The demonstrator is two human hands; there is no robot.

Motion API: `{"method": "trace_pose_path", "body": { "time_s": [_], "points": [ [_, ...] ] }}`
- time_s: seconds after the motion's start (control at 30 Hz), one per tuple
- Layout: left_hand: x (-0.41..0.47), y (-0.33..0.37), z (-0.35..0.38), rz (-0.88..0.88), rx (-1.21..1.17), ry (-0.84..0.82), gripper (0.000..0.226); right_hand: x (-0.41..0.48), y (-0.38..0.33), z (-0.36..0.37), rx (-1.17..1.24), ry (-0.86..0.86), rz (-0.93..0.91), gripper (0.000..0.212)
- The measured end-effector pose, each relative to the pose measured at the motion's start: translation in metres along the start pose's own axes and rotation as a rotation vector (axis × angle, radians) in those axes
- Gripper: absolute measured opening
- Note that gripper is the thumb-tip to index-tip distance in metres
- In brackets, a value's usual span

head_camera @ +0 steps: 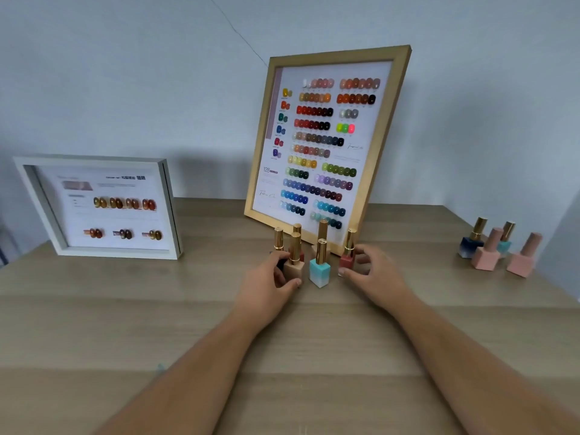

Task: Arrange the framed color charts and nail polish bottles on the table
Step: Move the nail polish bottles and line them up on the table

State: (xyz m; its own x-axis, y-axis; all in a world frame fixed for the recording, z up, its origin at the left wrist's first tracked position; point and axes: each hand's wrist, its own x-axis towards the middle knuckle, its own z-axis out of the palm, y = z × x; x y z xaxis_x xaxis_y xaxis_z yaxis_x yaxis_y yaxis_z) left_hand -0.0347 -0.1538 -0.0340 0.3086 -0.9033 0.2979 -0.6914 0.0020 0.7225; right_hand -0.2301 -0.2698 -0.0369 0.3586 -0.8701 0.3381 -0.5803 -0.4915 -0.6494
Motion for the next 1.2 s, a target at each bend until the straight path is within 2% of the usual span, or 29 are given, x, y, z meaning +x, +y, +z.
{"method": "trace_pose_path", "body": {
  "time_s": [0.1,0.23,0.33,0.47,0.6,0.77,1.0,1.2],
  "points": [
    [0.0,0.001,0.002,-0.008,0.04,-0.029,0.056,0.003,0.001,0.002,-0.004,-0.007,0.001,0.047],
    [0.001,-0.001,0.001,-0.036,0.028,-0.02,0.034,0.0,0.002,0.0,0.02,0.018,-0.013,0.037],
    [0.0,0.001,0.0,-0.018,0.061,-0.024,0.032,-0.007,0.003,-0.006,0.056,0.085,-0.014,0.034],
    [-0.01,0.005,-0.005,0.003,0.08,0.062,0.033,-0.019,0.009,-0.02,0.121,0.153,0.012,0.028],
    [-0.028,0.015,-0.005,0.086,0.0,0.166,0.033,-0.03,0.029,-0.052,0.118,0.167,0.075,0.031],
    [-0.035,0.044,0.019,0.26,0.068,0.075,0.03,-0.046,0.065,-0.098,0.109,0.272,0.201,0.036],
    [0.0,0.111,0.112,0.308,-0.02,-0.112,0.028,-0.062,0.112,-0.149,0.091,0.414,0.256,0.034],
    [0.036,0.159,0.194,0.338,-0.058,-0.183,0.026,-0.06,0.15,-0.178,0.049,0.492,0.365,0.033]
  ]
}}
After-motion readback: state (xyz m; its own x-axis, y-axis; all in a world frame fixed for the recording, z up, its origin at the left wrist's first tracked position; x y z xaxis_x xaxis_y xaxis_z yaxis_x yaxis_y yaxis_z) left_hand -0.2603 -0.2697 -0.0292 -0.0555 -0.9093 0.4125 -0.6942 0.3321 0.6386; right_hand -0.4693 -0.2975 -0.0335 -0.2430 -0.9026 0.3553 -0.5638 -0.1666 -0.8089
